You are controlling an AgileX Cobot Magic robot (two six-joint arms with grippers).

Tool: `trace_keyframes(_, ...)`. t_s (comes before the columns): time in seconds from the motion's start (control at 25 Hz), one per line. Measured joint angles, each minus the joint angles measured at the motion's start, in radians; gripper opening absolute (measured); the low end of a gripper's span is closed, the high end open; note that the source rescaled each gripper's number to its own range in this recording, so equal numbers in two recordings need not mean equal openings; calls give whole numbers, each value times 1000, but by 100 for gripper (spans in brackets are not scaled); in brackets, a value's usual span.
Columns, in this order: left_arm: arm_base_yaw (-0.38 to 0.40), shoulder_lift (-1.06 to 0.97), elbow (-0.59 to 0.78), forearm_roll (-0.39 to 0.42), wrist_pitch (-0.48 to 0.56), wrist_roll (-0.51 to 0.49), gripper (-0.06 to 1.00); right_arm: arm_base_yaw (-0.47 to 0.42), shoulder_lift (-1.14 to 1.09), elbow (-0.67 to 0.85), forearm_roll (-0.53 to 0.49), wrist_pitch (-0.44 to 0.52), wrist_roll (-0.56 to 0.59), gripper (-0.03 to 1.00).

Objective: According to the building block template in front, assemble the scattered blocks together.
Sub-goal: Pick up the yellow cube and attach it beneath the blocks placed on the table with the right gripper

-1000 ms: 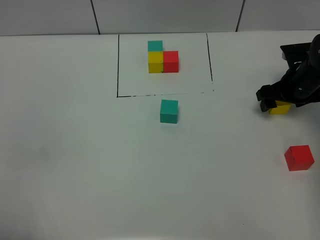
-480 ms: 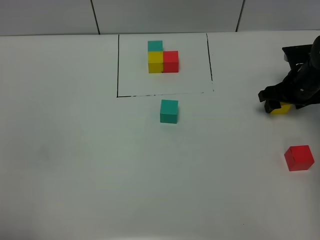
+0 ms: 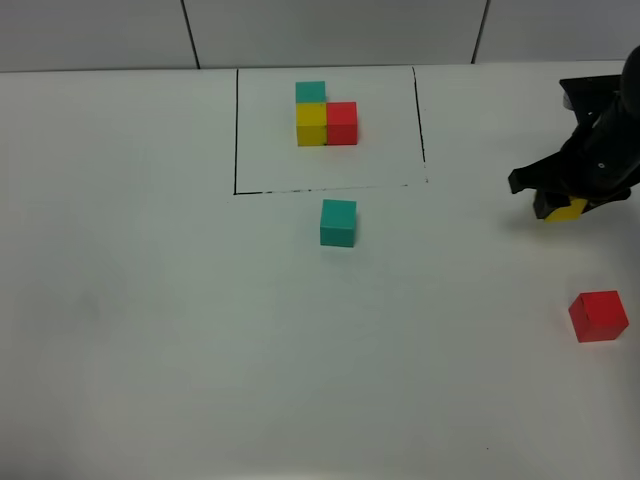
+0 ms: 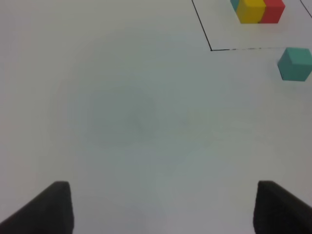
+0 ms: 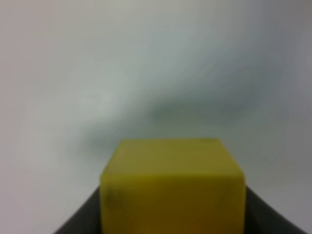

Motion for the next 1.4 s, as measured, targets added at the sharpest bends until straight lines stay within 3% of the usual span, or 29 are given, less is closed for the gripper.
trace_keyframes(0.12, 0, 0, 0, 0, 0, 0, 98, 98, -51, 0, -2, 50, 57, 0)
trace_keyframes(0.4, 0, 0, 0, 0, 0, 0, 98, 319, -75, 1, -50, 154, 323, 0)
trace_keyframes(0.56, 0, 0, 0, 0, 0, 0, 98, 428, -75, 5, -74, 160, 486, 0)
trace_keyframes(0.76, 0, 0, 0, 0, 0, 0, 98, 543, -74, 5, -74, 107, 594, 0)
trace_keyframes(1.08, 0, 0, 0, 0, 0, 0, 98, 607, -5, 0, -51, 29, 696, 0)
trace_keyframes(1.4, 0, 0, 0, 0, 0, 0, 98, 643, 123, -142, -37, 6, 752, 0)
